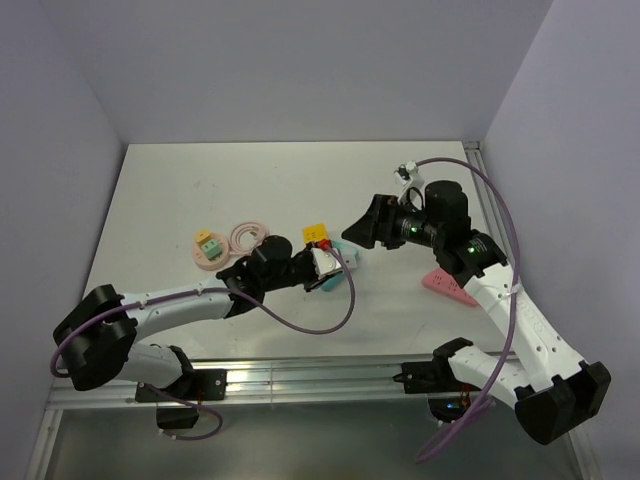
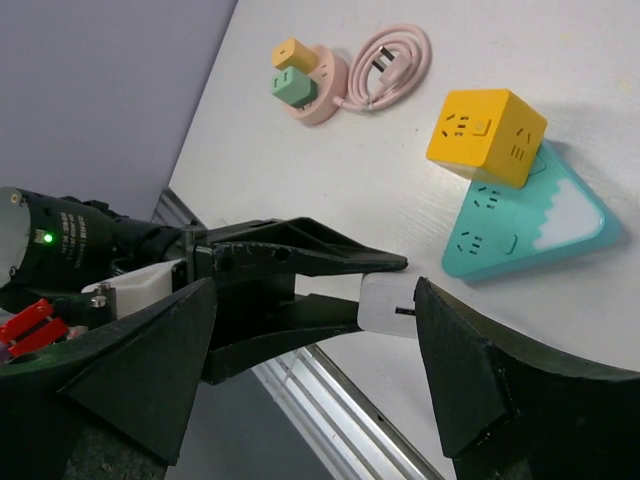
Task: Insert the plug
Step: Adjust the plug.
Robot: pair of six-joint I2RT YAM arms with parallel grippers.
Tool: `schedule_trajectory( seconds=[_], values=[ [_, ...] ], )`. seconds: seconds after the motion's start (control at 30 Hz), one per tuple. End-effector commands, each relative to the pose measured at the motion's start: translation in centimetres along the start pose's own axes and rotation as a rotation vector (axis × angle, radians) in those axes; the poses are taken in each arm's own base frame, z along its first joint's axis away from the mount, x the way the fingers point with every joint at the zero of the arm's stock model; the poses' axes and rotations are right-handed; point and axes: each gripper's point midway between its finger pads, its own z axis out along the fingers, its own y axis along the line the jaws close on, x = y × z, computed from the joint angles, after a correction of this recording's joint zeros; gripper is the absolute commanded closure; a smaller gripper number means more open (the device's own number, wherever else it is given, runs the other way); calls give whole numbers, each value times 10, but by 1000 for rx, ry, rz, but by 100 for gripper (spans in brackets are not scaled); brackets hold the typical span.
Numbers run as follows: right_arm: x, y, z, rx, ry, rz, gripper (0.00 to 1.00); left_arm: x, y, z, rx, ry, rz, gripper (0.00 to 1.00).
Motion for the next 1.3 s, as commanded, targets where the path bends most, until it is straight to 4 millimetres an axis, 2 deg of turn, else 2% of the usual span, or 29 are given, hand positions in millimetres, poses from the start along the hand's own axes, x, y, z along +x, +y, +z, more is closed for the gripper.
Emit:
schedule_trajectory(
  seconds=[0.0, 0.2, 0.23, 0.3, 0.4, 0.43, 0.57, 0.63, 0.7, 0.73, 0.8, 0.87, 0.9, 0.97, 1.0, 1.03, 1.17, 1.23, 1.27],
  values=[
    [-10, 5, -2, -41, -55, -16, 13, -19, 5, -5, -41, -69, -53, 100],
    [-8, -22, 8, -5, -87, 25, 28, -27, 7, -25, -113, -170, -159, 100],
    [-6, -27, 12, -9, -93, 31, 31, -33, 9, -31, -135, -211, -168, 100],
    [-4, -29, 16, -36, -81, 40, 33, -33, 13, -38, -178, -253, -186, 100],
    [4, -33, 26, -79, -53, 51, 43, -31, 13, -47, -209, -308, -214, 100],
    [7, -36, 31, -84, -47, 45, 46, -27, 12, -47, -210, -307, -225, 100],
    [11, -47, 38, -72, -42, 18, 47, -23, 14, -39, -222, -310, -241, 100],
    [17, -44, 40, -122, -36, 0, 51, -15, 14, -35, -230, -312, -247, 100],
    [24, -41, 43, -168, -11, 1, 54, -19, 16, -34, -240, -357, -238, 100],
    [27, -39, 43, -192, 0, 1, 58, -13, 15, -30, -238, -344, -234, 100],
    [31, -40, 44, -195, 12, 3, 59, -14, 17, -24, -240, -348, -221, 100],
    [36, -40, 43, -213, 22, 4, 61, -5, 16, -17, -236, -326, -225, 100],
    [37, -39, 43, -219, 27, 10, 60, -7, 17, -15, -234, -337, -225, 100],
    [41, -43, 45, -202, 40, 27, 33, -6, 17, -14, -235, -341, -232, 100],
    [44, -46, 45, -193, 44, 31, 14, -9, 19, -15, -241, -353, -238, 100],
    [44, -48, 45, -190, 35, 30, 10, -10, 19, -16, -242, -357, -244, 100],
    [49, -49, 41, -206, -16, 16, 9, -16, 28, -20, -271, -344, -340, 100],
    [51, -47, 38, -220, -39, -8, 8, -33, 35, -26, -287, -369, -403, 100],
    [52, -47, 37, -230, -47, -21, 8, -31, 34, -28, -279, -349, -427, 100]
  ],
)
